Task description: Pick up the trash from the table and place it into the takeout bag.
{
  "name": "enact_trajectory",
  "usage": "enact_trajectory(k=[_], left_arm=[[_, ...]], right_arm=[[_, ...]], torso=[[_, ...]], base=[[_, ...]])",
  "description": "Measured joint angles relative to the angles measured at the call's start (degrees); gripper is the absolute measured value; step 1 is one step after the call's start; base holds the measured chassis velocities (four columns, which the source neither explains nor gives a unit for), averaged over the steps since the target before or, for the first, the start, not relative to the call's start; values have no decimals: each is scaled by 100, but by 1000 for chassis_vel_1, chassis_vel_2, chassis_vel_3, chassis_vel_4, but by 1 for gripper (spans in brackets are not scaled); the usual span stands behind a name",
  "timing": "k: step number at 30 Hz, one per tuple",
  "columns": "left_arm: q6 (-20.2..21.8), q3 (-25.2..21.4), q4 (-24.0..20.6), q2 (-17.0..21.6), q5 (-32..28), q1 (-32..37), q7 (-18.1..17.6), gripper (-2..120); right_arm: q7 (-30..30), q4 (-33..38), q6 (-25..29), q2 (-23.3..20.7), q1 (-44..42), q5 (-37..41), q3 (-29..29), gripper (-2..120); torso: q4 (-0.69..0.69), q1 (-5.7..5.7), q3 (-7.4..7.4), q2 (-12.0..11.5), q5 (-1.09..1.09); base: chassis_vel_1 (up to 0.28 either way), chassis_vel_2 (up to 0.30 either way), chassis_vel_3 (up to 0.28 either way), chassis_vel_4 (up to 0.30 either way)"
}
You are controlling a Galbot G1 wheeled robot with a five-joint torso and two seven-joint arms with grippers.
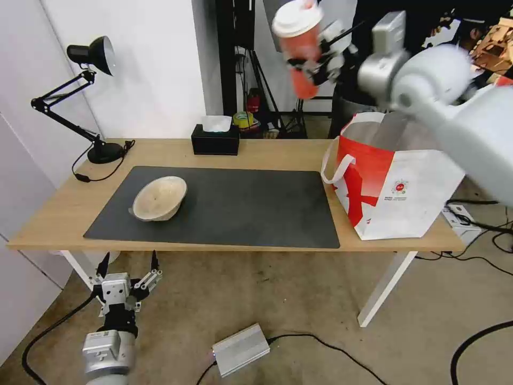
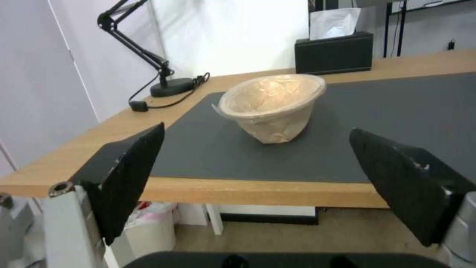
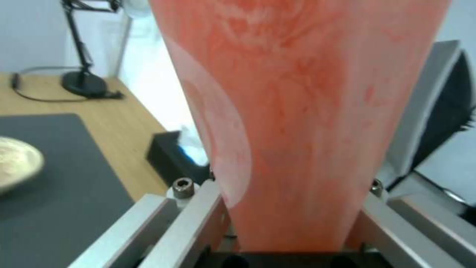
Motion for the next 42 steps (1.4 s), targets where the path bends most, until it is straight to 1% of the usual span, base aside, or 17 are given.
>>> enact_trajectory(k=[6, 8, 9, 12, 14, 17, 19, 22, 27, 31, 42], left_arm=[[-24, 9, 13, 51, -32, -19, 0, 100], [-25, 8, 14, 84, -51, -30, 0, 100], [-25, 8, 14, 84, -51, -30, 0, 100], [-6, 8, 14, 122, -77, -36, 0, 100], [-2, 8, 15, 126, -80, -37, 0, 100], [11, 12, 22, 160, -97, -46, 0, 100], [13, 12, 27, 167, -102, -46, 0, 100], [16, 23, 31, 179, -109, -55, 0, 100], [18, 33, 32, 179, -109, -51, 1, 100], [18, 33, 37, 179, -109, -27, 2, 100], [2, 33, 41, 143, -107, -20, 2, 100]], right_arm=[[-158, -144, 30, -350, -53, -176, 72, 8], [-170, -180, 110, -498, -158, -223, 141, 8], [-170, -180, 110, -498, -158, -223, 141, 8], [-195, -232, 255, -754, -345, -309, 297, 8], [-204, -239, 271, -784, -369, -329, 317, 8], [-436, -385, 510, -1082, -644, -569, 541, 7], [-485, -414, 533, -1142, -728, -605, 612, 7], [-718, -468, 595, -1320, -1134, -723, 913, 7], [-896, -542, 694, -1414, -1467, -900, 1093, 7], [-1288, -779, 869, -1516, -1809, -1179, 1300, 7], [-1776, -1065, 1008, -1573, -1988, -1594, 1346, 7]], torso=[[0, 0, 0, 0, 0], [0, 0, 1, 0, 1], [0, 0, 1, 0, 1], [0, 0, 0, 0, 1], [0, 0, 0, 0, 1], [-1, 0, 0, 0, 1], [-1, 0, 0, 0, 1], [-1, 0, 0, 0, 1], [-1, 0, 0, 0, 1], [0, 0, 0, 0, 1], [0, -1, 0, 0, 0]], base=[[0, 0, 0, 0], [0, 0, 0, 0], [0, 0, 0, 0], [0, 0, 0, 0], [0, 0, 0, 0], [0, 0, 0, 0], [0, 0, 0, 0], [0, 0, 0, 0], [0, 0, 0, 0], [0, 0, 0, 0], [0, 0, 0, 0]])
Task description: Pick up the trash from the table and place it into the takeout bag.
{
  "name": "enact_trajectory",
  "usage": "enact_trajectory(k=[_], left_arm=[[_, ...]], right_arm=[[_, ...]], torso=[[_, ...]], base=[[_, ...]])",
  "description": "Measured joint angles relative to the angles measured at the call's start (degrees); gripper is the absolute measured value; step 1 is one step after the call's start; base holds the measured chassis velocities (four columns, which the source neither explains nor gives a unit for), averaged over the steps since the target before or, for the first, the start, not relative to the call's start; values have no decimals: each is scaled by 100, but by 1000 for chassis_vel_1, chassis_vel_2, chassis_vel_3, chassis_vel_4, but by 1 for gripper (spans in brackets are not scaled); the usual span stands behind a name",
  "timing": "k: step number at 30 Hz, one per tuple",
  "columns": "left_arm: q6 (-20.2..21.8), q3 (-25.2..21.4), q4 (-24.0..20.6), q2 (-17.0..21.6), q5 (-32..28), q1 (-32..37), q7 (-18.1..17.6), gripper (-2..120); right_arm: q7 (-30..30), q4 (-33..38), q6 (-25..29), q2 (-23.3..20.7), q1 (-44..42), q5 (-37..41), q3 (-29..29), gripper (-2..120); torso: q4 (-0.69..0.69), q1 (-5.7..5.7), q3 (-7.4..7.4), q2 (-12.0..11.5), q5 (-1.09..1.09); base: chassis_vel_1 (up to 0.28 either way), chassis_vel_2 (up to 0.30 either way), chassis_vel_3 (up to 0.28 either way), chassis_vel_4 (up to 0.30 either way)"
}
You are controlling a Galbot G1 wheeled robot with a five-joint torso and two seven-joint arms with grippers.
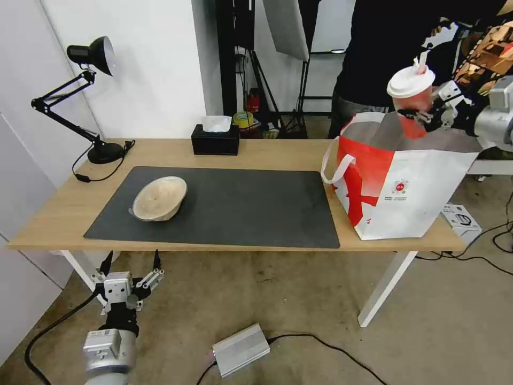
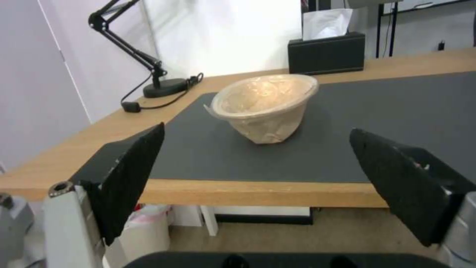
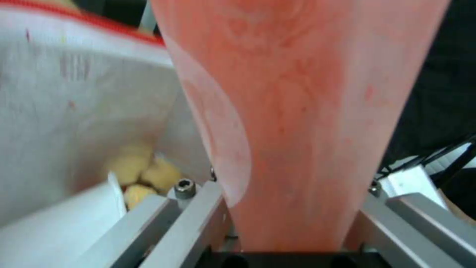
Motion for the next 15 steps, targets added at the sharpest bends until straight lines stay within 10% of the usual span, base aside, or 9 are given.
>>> enact_trajectory(k=[15], left_arm=[[-82, 14, 30, -70, 23, 9, -2, 100]], right_arm=[[-738, -470, 286, 71, 174, -814, -184, 7]], torso=[[0, 0, 0, 0, 0]], base=[[0, 0, 0, 0]])
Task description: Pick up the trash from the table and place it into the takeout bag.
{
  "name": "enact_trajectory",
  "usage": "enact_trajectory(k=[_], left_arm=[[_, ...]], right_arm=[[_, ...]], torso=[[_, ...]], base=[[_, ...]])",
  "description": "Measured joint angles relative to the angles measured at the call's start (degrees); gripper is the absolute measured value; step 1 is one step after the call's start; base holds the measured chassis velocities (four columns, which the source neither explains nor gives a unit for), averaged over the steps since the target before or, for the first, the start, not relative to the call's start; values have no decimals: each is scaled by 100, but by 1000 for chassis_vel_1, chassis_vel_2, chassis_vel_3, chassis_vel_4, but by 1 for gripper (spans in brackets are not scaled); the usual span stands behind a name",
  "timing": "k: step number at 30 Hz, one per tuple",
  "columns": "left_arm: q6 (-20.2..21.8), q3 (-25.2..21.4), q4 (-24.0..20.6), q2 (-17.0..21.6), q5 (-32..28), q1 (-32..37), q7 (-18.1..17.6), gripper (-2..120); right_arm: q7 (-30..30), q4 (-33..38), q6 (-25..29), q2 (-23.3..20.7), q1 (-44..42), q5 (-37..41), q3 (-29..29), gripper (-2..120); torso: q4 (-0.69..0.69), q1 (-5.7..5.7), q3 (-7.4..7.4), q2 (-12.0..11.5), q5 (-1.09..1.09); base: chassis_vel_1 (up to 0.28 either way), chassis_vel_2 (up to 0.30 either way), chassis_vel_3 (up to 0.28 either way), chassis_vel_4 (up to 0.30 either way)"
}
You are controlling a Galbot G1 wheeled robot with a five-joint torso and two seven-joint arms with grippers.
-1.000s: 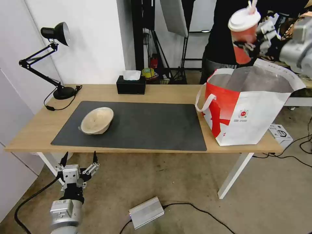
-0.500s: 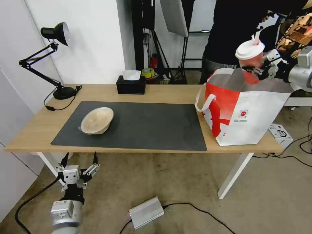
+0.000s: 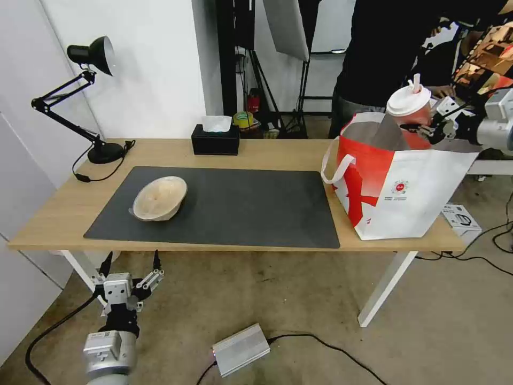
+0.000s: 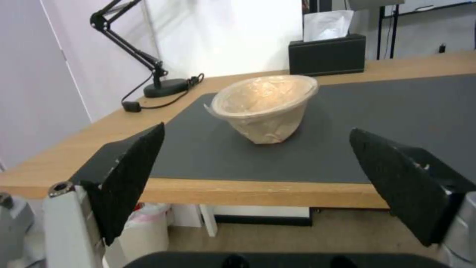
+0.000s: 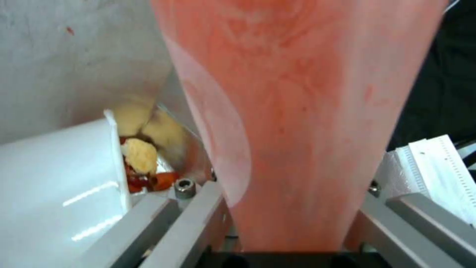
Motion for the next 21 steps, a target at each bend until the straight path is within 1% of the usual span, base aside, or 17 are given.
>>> enact_trajectory(k=[11, 13, 14, 15, 18, 19, 21], left_arm=[[-2, 17, 51, -13, 14, -32, 0, 100], [-2, 19, 62, -14, 15, -39, 0, 100], [-2, 19, 62, -14, 15, -39, 0, 100], [-2, 20, 68, -16, 16, -48, 0, 100], [-3, 30, 85, -19, 18, -61, 0, 100], [-3, 30, 85, -19, 18, -61, 0, 100], [-2, 33, 91, -19, 19, -69, 0, 100]], right_arm=[[-107, -79, 180, 41, 25, -187, -59, 7], [-106, -76, 212, 41, 20, -187, -60, 15], [-106, -76, 212, 41, 20, -187, -60, 15], [-106, -72, 240, 43, 19, -188, -60, 22], [-104, -68, 271, 63, 25, -176, -60, 35], [-104, -68, 271, 63, 25, -176, -60, 35], [-103, -68, 279, 75, 47, -166, -60, 43]], torso=[[0, 0, 0, 0, 0], [0, 0, 0, 0, 0], [0, 0, 0, 0, 0], [0, 0, 0, 0, 0], [0, 0, 0, 0, 0], [0, 0, 0, 0, 0], [0, 0, 0, 0, 0]], base=[[0, 0, 0, 0], [0, 0, 0, 0], [0, 0, 0, 0], [0, 0, 0, 0], [0, 0, 0, 0], [0, 0, 0, 0], [0, 0, 0, 0]])
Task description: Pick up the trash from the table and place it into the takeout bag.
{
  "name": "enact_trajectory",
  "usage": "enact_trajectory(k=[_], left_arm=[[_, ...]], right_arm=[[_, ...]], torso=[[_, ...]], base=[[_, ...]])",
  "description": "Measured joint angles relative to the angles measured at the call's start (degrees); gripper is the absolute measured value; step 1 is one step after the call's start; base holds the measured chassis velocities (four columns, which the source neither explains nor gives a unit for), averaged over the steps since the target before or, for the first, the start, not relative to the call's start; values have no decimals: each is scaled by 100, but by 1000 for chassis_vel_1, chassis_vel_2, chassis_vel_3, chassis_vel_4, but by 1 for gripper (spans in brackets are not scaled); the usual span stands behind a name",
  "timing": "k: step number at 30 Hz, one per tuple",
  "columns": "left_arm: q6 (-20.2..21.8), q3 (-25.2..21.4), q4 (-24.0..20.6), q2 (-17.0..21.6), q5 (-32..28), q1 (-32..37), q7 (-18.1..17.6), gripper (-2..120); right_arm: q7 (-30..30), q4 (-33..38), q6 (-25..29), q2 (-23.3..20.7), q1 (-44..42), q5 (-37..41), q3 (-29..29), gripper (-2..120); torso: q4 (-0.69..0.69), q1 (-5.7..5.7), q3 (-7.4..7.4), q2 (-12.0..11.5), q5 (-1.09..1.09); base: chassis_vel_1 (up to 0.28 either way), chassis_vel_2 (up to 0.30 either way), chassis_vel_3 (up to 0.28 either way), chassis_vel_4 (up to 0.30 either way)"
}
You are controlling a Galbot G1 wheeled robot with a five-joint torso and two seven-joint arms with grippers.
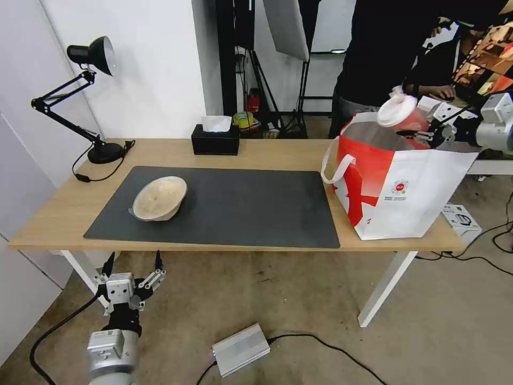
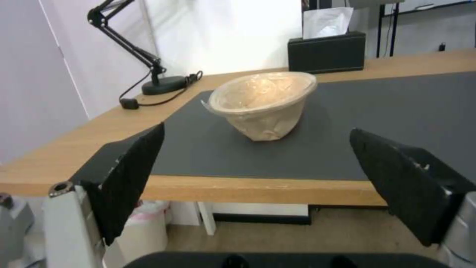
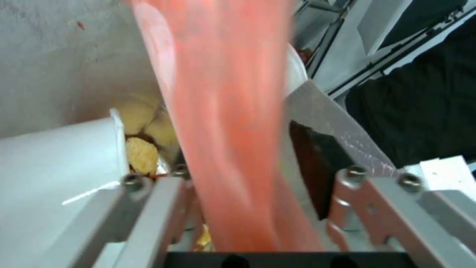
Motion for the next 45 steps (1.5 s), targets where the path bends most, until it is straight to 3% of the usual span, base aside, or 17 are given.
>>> enact_trajectory(k=[2, 6, 15, 31, 40, 45], left_arm=[[0, 0, 1, 0, 1, -1, 0, 100], [0, 1, 2, 1, 2, -2, 0, 100], [0, -3, -34, 10, 2, 7, 0, 100], [7, 1, -126, 20, 7, 52, 3, 100], [25, -14, -198, 48, 7, 73, 5, 100], [29, -15, -216, 50, 6, 90, 5, 100]], right_arm=[[0, 4, 2, 1, 8, 3, 0, 47], [0, 16, 15, 9, 20, 20, 0, 67], [-12, 57, 22, -26, 25, 36, 6, 98], [11, 193, 23, -152, 6, 209, 126, 100], [508, 824, -187, -233, -29, 1047, 517, 100], [1153, 1389, -261, -225, -17, 1580, 619, 100]], torso=[[0, 0, 0, 0, 0], [0, 0, 0, 0, 0], [0, 0, 0, 0, 0], [0, 0, 0, 0, 0], [-1, 0, 0, 0, 0], [0, 0, 0, 0, 0]], base=[[0, 0, 0, 0], [0, 0, 0, 0], [0, 0, 0, 0], [0, 0, 0, 0], [0, 0, 0, 0], [0, 0, 0, 0]])
